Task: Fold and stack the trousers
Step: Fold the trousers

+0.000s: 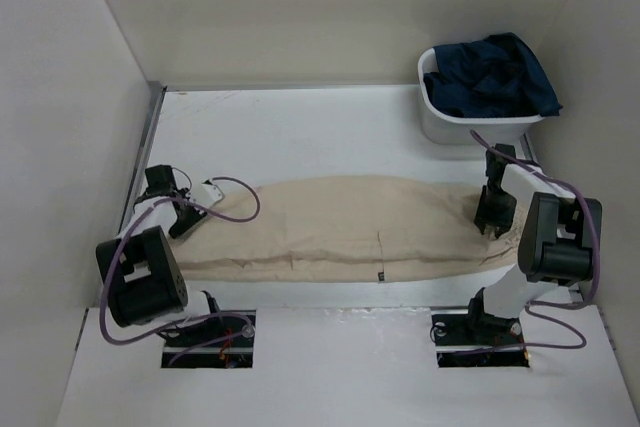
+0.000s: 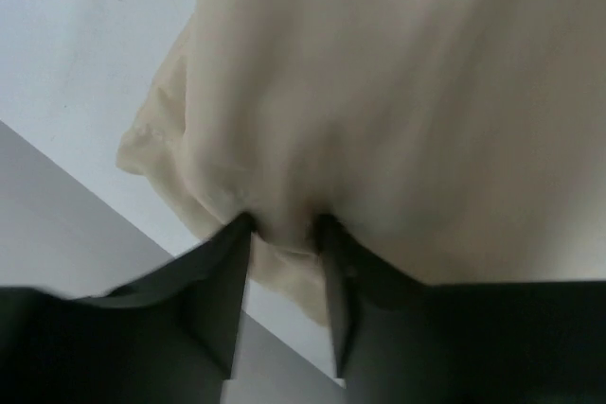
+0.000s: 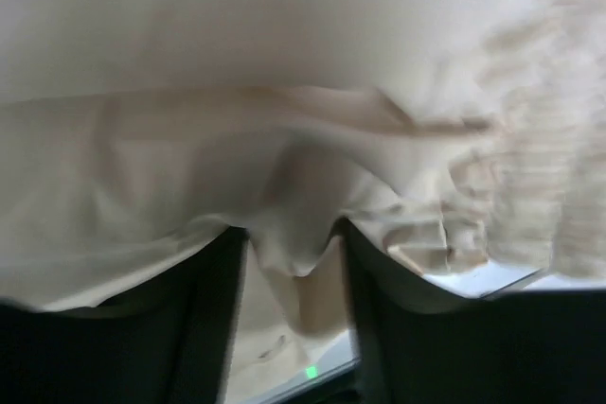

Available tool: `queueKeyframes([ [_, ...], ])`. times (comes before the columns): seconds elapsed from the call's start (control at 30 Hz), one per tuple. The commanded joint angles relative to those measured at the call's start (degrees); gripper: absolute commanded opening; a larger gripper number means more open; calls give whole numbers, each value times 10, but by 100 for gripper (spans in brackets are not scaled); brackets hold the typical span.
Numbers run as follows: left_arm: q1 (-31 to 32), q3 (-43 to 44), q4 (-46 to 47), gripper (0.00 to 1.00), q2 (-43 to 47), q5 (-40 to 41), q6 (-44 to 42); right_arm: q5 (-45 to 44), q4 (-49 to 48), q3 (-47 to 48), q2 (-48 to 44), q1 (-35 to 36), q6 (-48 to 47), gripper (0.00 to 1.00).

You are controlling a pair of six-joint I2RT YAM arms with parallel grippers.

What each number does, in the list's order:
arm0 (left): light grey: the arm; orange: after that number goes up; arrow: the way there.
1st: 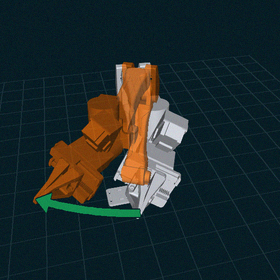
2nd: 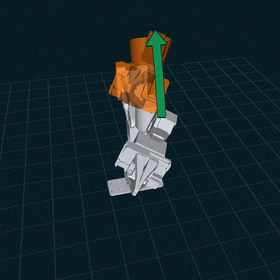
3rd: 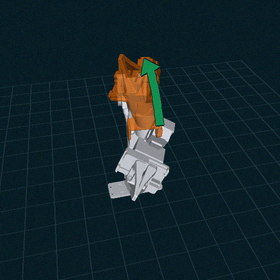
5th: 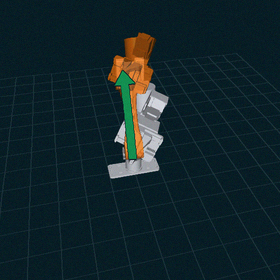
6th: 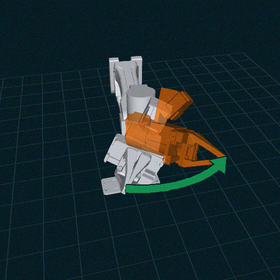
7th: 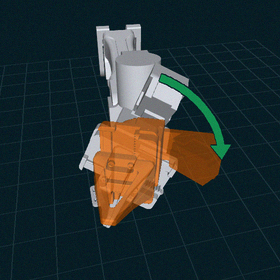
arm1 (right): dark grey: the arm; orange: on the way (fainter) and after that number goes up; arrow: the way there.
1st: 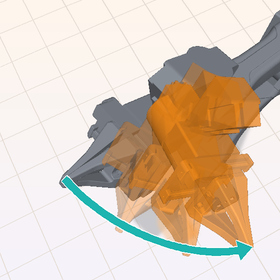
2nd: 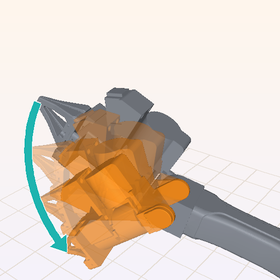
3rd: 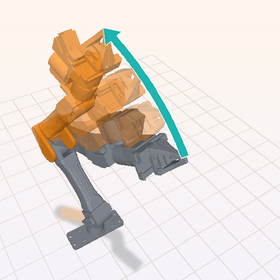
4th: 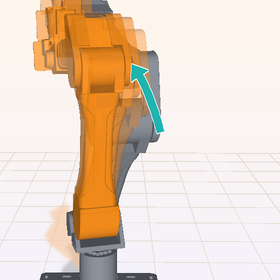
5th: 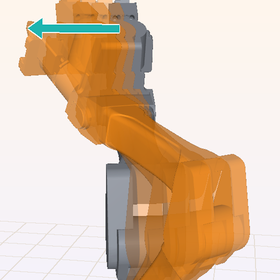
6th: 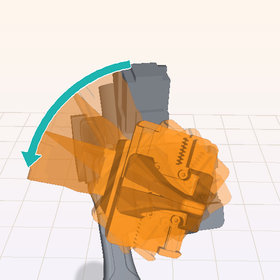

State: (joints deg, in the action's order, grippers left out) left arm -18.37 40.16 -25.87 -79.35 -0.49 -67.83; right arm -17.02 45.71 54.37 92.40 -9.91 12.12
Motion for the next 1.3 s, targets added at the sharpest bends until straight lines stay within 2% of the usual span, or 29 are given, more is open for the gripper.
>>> queueKeyframes([
  [0.0,-10,-8,138,28,-50,50,0,-20,-14,4,-5,-22,12,36],
  [0.07,-8,8,168,14,-83,70,1,-21,-24,13,-5,-28,13,23],
  [0.13,-6,34,184,7,-112,77,11,-22,-37,25,2,-30,19,13],
  [0.27,-5,112,259,6,-163,93,48,-36,-70,62,18,-26,30,12],
  [0.33,-1,156,274,12,-183,108,60,-57,-84,80,33,-26,24,12],
  [0.37,1,175,274,19,-188,109,61,-64,-94,86,38,-26,19,12],
  [0.5,5,206,271,54,-179,103,64,-53,-125,110,51,-26,5,14],
  [0.6,7,221,266,62,-164,102,66,-36,-138,135,59,-19,-4,15],
  [0.63,7,227,266,62,-155,107,67,-30,-142,143,59,-15,-9,17],
  [0.7,7,229,260,63,-135,110,65,-14,-136,158,57,-11,-13,28],
  [0.77,2,225,235,64,-104,111,57,12,-121,159,36,-11,-8,43],
  [0.83,-3,215,194,64,-71,111,51,22,-115,131,-6,-15,16,65],
  [0.87,-6,207,177,64,-56,111,50,26,-114,109,-32,-23,35,74],
  [0.9,-8,195,162,64,-39,111,50,29,-114,90,-51,-35,51,78],
  [1.03,-7,124,120,65,16,119,45,93,-117,4,-114,-80,113,86],
  [1.13,3,62,115,65,38,115,32,112,-155,-31,-120,-110,156,85],
  [1.27,0,23,98,63,54,69,8,130,-189,-8,-72,-127,174,81],
])
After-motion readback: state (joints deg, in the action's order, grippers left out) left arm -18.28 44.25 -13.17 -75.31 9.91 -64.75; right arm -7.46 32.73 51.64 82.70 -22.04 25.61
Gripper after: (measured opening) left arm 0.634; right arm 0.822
